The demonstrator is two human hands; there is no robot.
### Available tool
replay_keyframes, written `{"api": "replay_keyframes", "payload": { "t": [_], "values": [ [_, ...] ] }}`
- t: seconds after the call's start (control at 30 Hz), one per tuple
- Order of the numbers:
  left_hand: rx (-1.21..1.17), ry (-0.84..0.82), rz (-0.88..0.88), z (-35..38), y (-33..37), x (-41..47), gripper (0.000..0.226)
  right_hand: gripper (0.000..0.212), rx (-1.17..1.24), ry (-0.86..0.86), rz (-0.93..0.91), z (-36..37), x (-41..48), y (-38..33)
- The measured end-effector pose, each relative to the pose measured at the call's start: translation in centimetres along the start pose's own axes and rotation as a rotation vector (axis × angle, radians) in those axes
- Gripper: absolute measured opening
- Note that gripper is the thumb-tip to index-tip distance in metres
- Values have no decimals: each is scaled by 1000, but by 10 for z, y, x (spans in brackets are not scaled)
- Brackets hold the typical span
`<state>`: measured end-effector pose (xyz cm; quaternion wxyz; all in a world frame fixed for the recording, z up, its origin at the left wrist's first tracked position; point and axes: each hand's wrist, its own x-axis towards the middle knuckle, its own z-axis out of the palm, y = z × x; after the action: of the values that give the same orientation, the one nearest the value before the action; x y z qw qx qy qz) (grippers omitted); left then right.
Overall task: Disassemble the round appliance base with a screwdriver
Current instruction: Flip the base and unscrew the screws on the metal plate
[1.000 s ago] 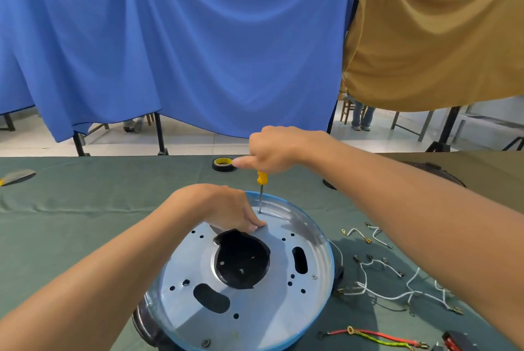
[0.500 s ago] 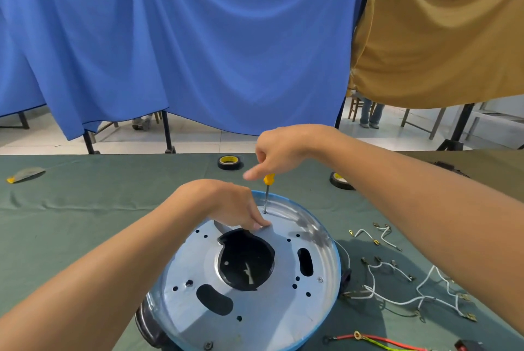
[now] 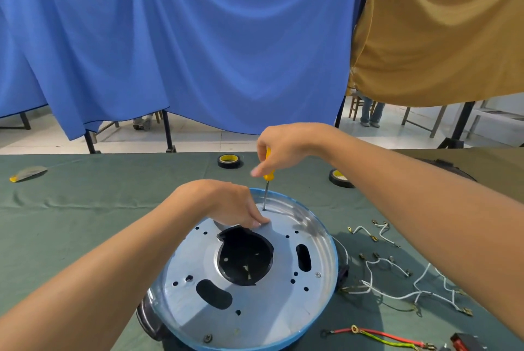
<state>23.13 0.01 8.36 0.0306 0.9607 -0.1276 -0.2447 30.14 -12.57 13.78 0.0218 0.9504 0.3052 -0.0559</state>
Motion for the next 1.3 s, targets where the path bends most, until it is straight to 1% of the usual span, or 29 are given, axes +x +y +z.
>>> {"api": "replay_keyframes", "payload": {
  "t": [0.03, 0.07, 0.13, 0.2, 0.3, 0.47, 0.53, 0.63, 0.7, 0.8, 0.83, 0.87, 0.93, 0.97, 1.0, 1.1, 1.2, 1.3],
  "values": [
    [13, 2, -2, 0, 0, 0, 36, 56, -15, 38, 24, 2, -1, 0],
    [22, 9, -8, 1, 0, 0, 35, 60, -29, 79, 42, 4, -1, -1],
    [17, 18, -14, 2, 0, -1, 35, 53, -47, 112, 64, 7, -1, -1],
    [12, 20, -11, 2, 1, -1, 35, 46, -56, 76, 78, 6, -2, -3],
    [12, 22, -10, 1, 1, -1, 35, 44, -95, 25, 49, 3, -1, -11],
    [12, 29, -12, 1, 1, -2, 35, 45, -259, -36, -48, -6, 1, -28],
    [17, 28, -8, 1, 2, -3, 35, 38, -263, -83, -69, -8, -1, -29],
    [14, 31, -3, 1, 2, -5, 36, 17, -240, -137, -131, -12, -5, -26],
    [10, 33, 3, 1, 2, -5, 36, 16, -227, -136, -161, -14, -8, -22],
    [7, 31, 5, 0, 1, -5, 37, 14, -220, -90, -173, -12, -7, -19],
    [8, 26, 4, 0, 1, -5, 37, 14, -212, -83, -152, -11, -6, -19],
    [10, 21, 3, 0, 1, -5, 37, 24, -203, -93, -111, -10, -5, -20],
    [14, 18, 1, 0, 2, -5, 38, 53, -209, -155, -8, -11, -5, -20],
    [16, 22, 0, 1, 2, -5, 38, 58, -220, -187, 27, -11, -5, -20],
    [15, 27, 1, 1, 2, -5, 37, 56, -228, -201, 43, -10, -4, -20],
    [-7, 38, -4, 1, 1, -3, 37, 41, -233, -182, 48, -7, -2, -18],
    [-15, 32, -12, 0, 0, -1, 36, 37, -269, -163, 13, -7, -1, -23],
    [-17, 25, -17, 0, 0, -1, 35, 34, -359, -136, -34, -7, 4, -29]
  ]
}}
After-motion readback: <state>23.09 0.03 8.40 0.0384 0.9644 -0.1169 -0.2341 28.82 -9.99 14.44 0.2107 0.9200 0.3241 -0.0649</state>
